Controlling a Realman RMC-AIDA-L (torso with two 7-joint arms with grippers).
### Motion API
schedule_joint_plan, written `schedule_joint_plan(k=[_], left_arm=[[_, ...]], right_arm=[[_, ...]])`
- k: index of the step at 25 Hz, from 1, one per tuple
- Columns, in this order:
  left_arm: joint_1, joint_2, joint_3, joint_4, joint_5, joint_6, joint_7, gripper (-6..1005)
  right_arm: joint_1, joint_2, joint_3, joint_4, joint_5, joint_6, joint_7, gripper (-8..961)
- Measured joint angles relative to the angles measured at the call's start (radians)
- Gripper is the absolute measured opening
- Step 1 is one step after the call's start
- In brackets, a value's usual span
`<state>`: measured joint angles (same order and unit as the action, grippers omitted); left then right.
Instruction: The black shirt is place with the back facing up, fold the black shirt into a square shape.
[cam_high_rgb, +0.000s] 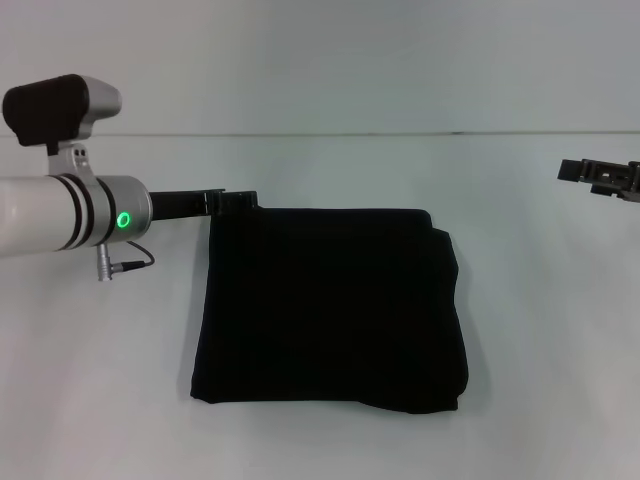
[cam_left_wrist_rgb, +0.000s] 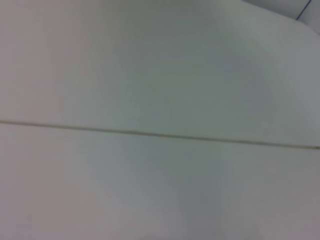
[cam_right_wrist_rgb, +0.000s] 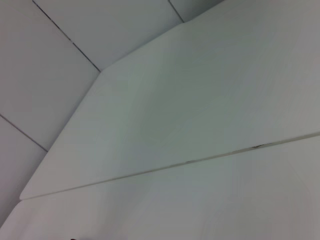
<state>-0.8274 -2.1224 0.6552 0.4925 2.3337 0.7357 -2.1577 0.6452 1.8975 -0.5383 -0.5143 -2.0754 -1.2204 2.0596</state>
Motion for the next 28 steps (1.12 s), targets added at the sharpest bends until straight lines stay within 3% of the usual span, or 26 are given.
schedule_joint_plan(k=[21, 24, 28], left_arm=[[-0.009, -0.001, 0.027, -0.029, 0.001, -0.022, 0.010, 814], [-0.004, -0.001, 0.026, -0.026, -0.002, -0.028, 0.011, 616], [-0.002, -0.001, 0.025, -0.025, -0.005, -0.028, 0.012, 526]], right_arm=[[0.000, 0.001, 0.000, -0.001, 0.001, 0.007, -0.005, 866], [-0.001, 0.003, 0.000, -0.001, 0.001, 0.007, -0.007, 865], [-0.003, 0.003, 0.000, -0.001, 0.001, 0.008, -0.009, 865]])
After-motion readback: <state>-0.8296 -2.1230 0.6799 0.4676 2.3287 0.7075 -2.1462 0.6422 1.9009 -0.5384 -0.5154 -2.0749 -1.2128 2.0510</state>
